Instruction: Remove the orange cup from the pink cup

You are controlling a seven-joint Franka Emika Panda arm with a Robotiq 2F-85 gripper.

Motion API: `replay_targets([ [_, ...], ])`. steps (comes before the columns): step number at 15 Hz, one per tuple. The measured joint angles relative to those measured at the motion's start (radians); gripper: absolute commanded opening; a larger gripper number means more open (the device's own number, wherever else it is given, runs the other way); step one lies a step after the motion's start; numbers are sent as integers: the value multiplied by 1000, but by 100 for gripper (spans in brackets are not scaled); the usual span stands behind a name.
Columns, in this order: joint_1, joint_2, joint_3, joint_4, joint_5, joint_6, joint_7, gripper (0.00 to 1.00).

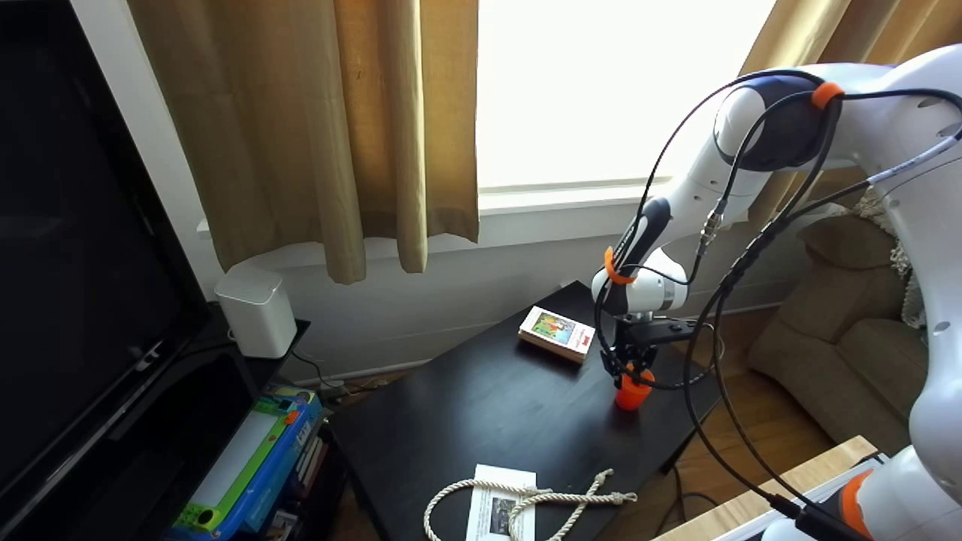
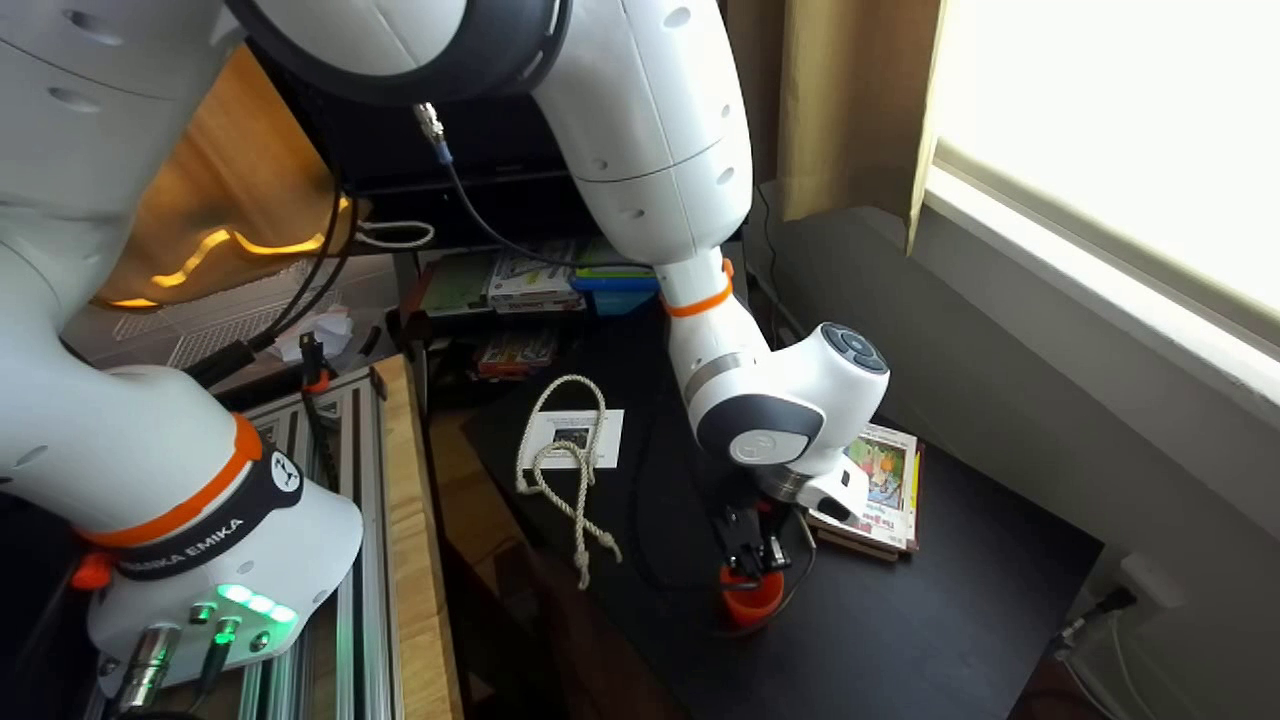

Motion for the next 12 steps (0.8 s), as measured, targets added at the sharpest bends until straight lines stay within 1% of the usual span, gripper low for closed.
replay_targets([
  [1,0,1,-3,0,0,0,0,49],
  [2,0,1,-6,0,0,0,0,43],
  [3,0,1,-9,-1,0,0,0,40],
  [5,0,1,-15,-2,-1,0,0,26],
  [6,0,1,-18,-3,-1,0,0,23],
  [7,0,1,-20,-4,-1,0,0,16],
  [8,0,1,-23,-5,-1,0,0,1],
  [11,0,1,-28,-7,-2,0,0,0],
  [12,0,1,-30,-7,-2,0,0,1],
])
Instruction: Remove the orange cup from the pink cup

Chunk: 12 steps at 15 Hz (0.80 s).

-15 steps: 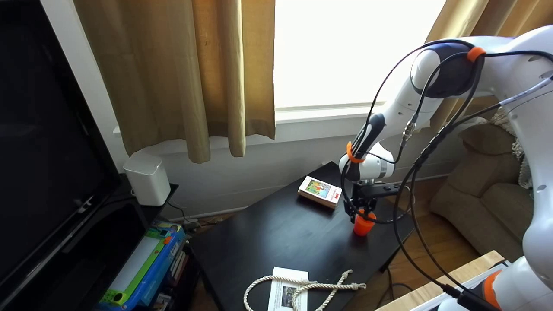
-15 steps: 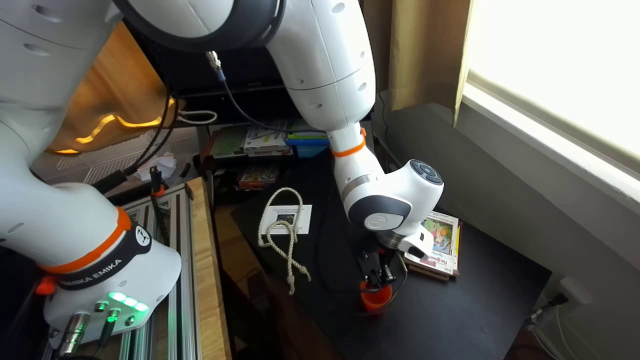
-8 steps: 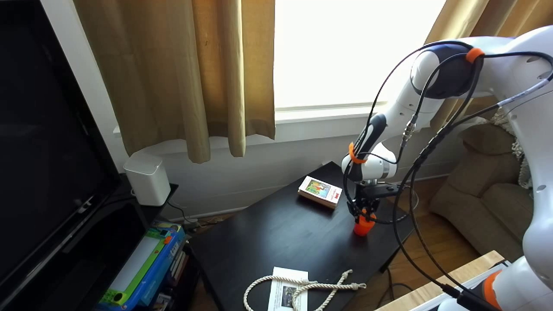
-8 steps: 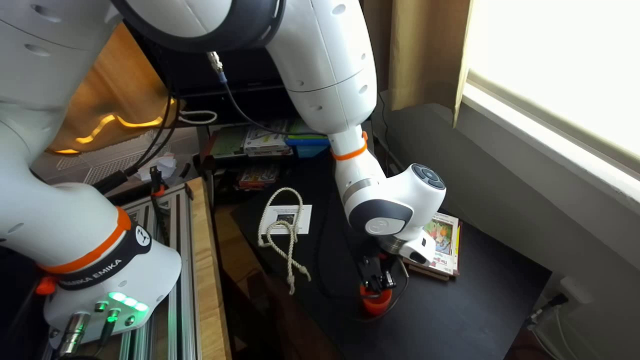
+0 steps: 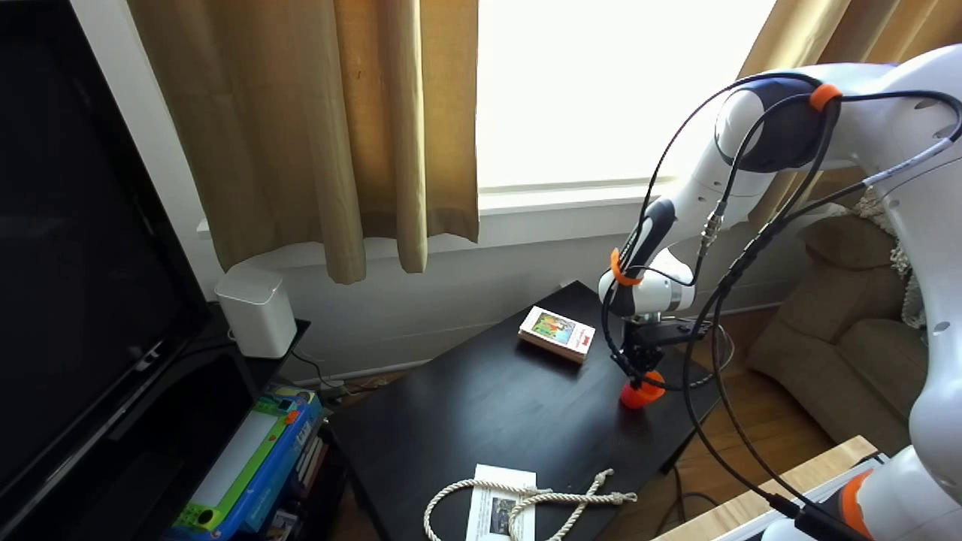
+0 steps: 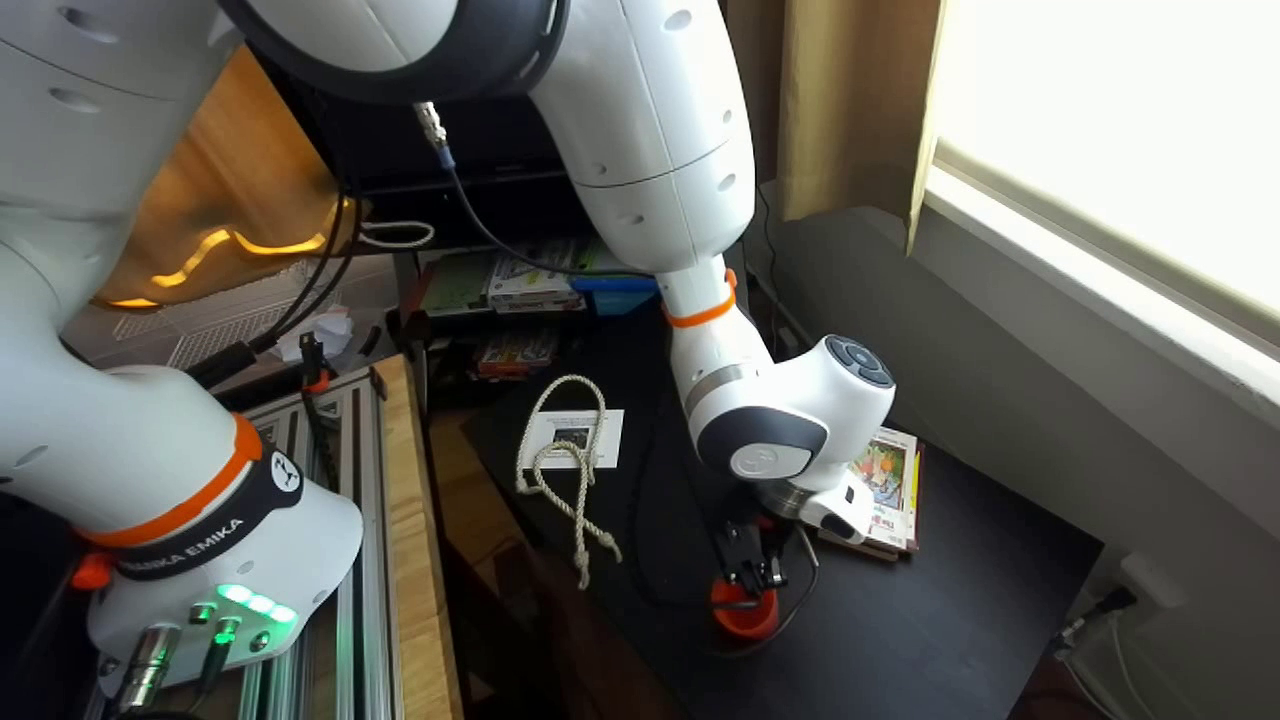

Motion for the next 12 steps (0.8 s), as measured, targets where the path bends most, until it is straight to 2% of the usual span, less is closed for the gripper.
replay_targets([
  [8,-11,-21,1,-3,3,2,-6,1],
  [12,-84,-67,48,6,26,-56,-52,1],
])
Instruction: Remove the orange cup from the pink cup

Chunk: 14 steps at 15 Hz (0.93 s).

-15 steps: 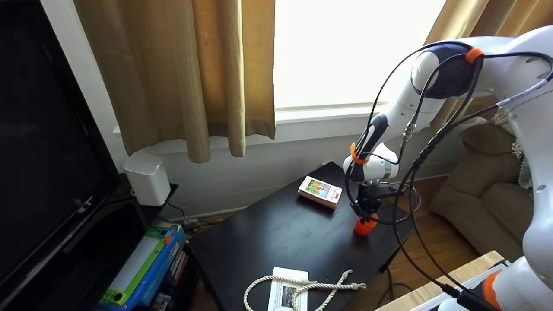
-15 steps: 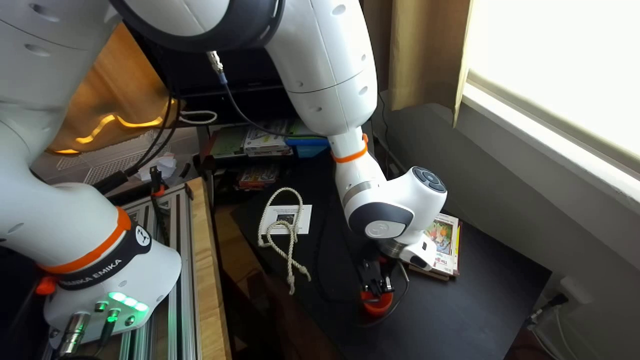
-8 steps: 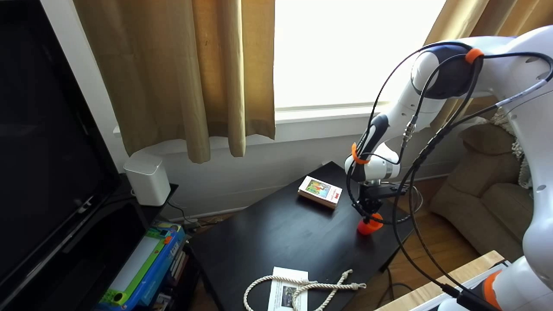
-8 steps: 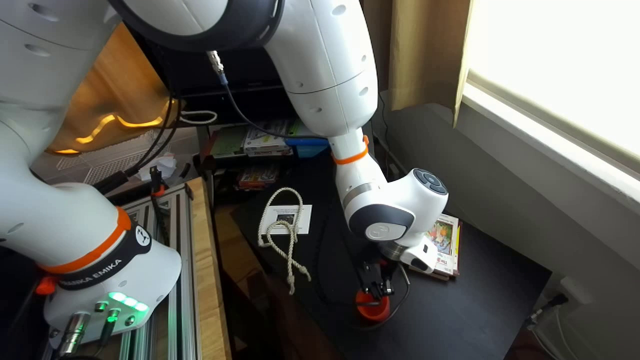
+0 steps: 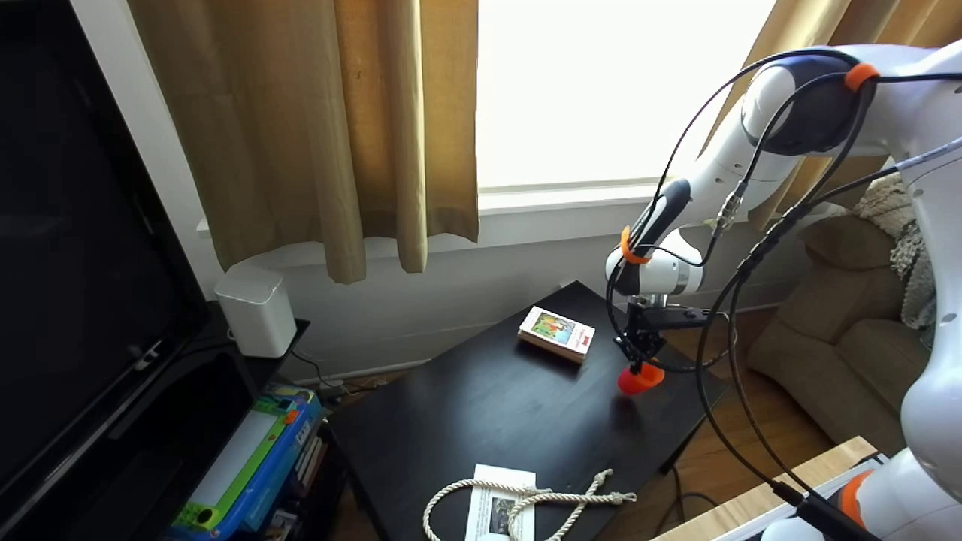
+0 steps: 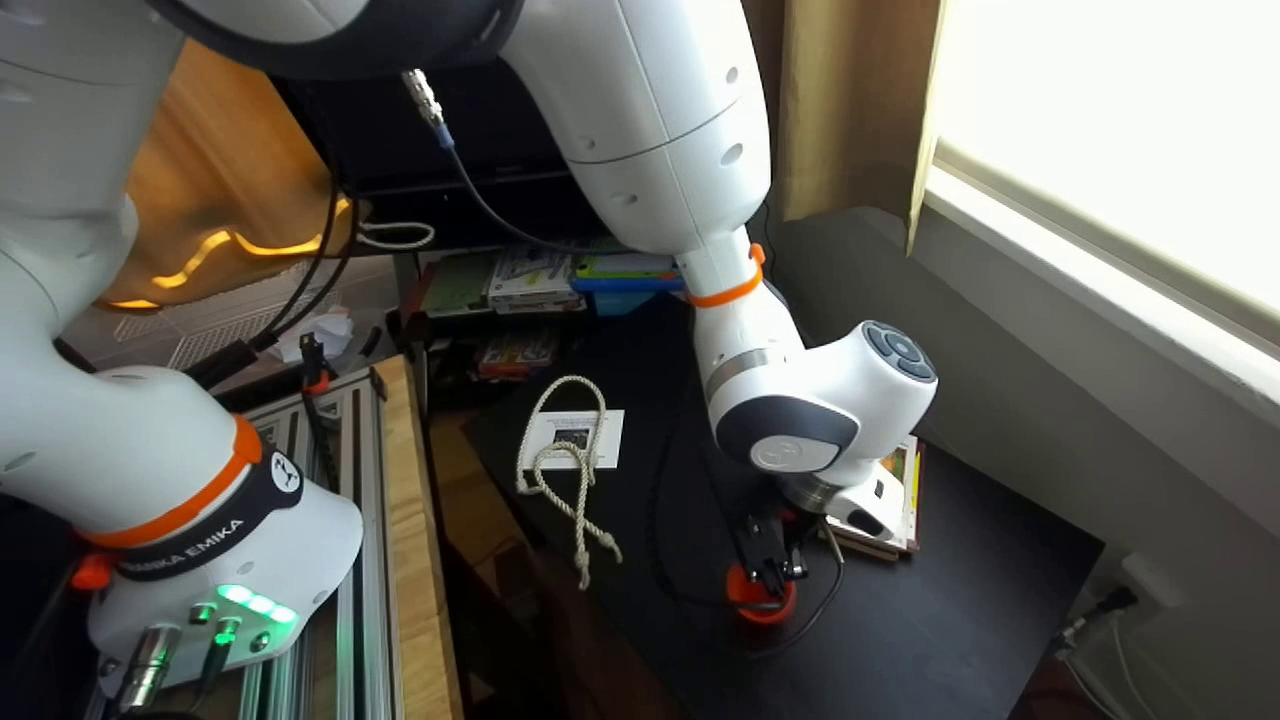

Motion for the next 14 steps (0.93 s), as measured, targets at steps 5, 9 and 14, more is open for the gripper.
replay_targets([
  [5,-44,-14,34,53,43,-99,7,1],
  [9,-7,-9,10,92,46,-141,84,1],
  [14,12,-5,18,126,46,-201,95,1],
])
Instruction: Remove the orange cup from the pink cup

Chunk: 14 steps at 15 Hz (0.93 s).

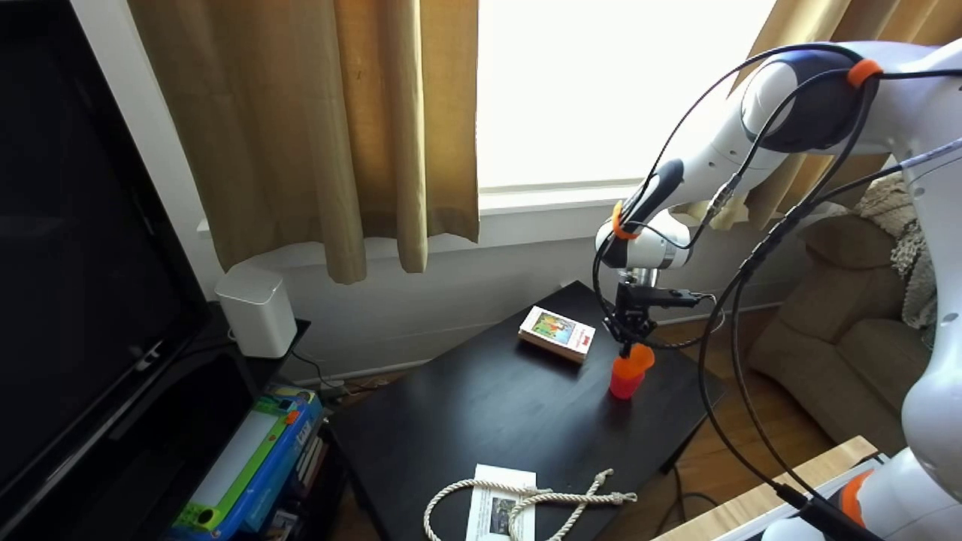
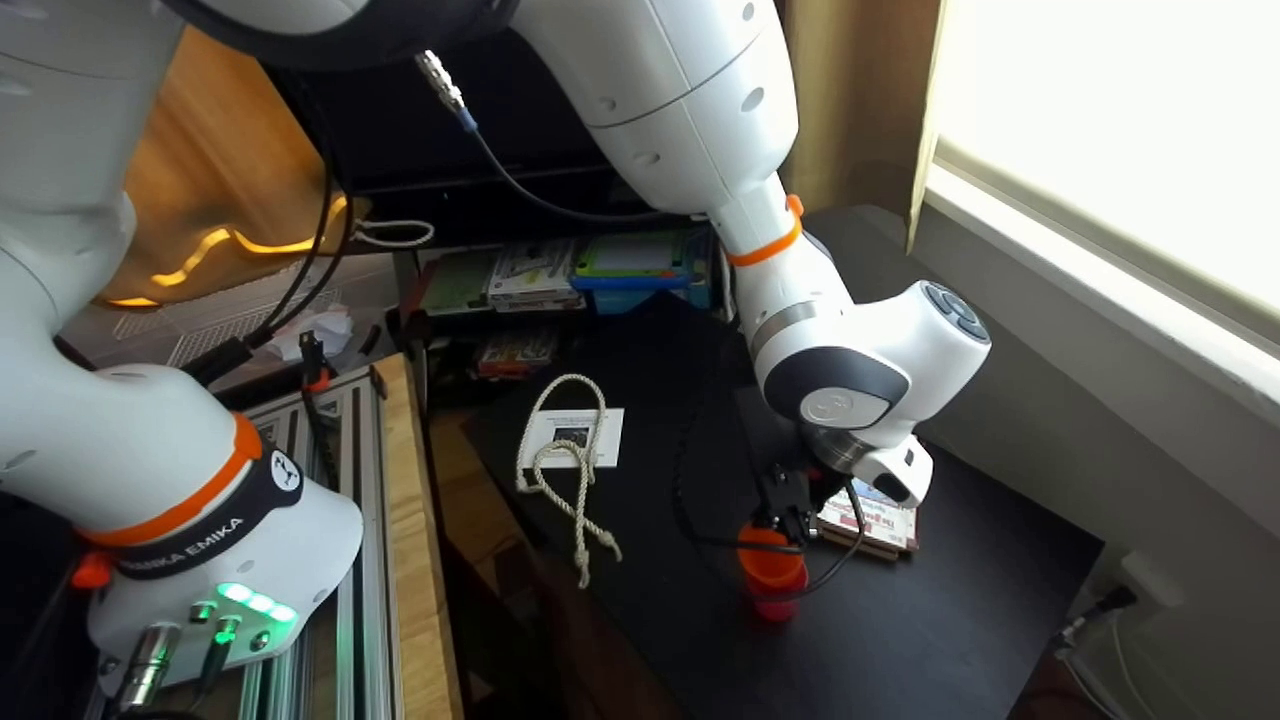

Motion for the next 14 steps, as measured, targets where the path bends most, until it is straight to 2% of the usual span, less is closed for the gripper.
replay_targets([
  [10,85,-65,3,-2,-3,-160,5,1],
  [14,123,-51,16,1,-3,-163,3,1],
])
